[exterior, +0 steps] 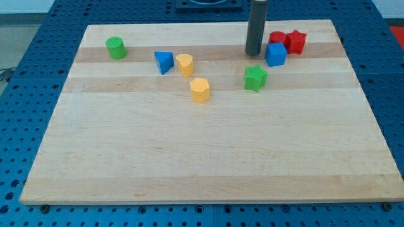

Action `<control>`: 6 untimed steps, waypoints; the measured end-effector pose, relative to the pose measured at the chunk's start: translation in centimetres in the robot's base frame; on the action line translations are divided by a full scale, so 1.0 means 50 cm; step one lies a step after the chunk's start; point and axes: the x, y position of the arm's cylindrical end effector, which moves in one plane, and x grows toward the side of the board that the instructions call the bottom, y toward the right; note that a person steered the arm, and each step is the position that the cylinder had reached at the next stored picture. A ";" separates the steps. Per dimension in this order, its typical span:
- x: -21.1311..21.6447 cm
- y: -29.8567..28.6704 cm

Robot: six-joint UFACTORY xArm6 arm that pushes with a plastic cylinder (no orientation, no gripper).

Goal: Move the green star near to the yellow hexagon

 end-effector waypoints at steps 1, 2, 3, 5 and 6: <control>0.055 0.041; 0.147 0.079; 0.158 0.086; 0.160 -0.042; 0.157 -0.081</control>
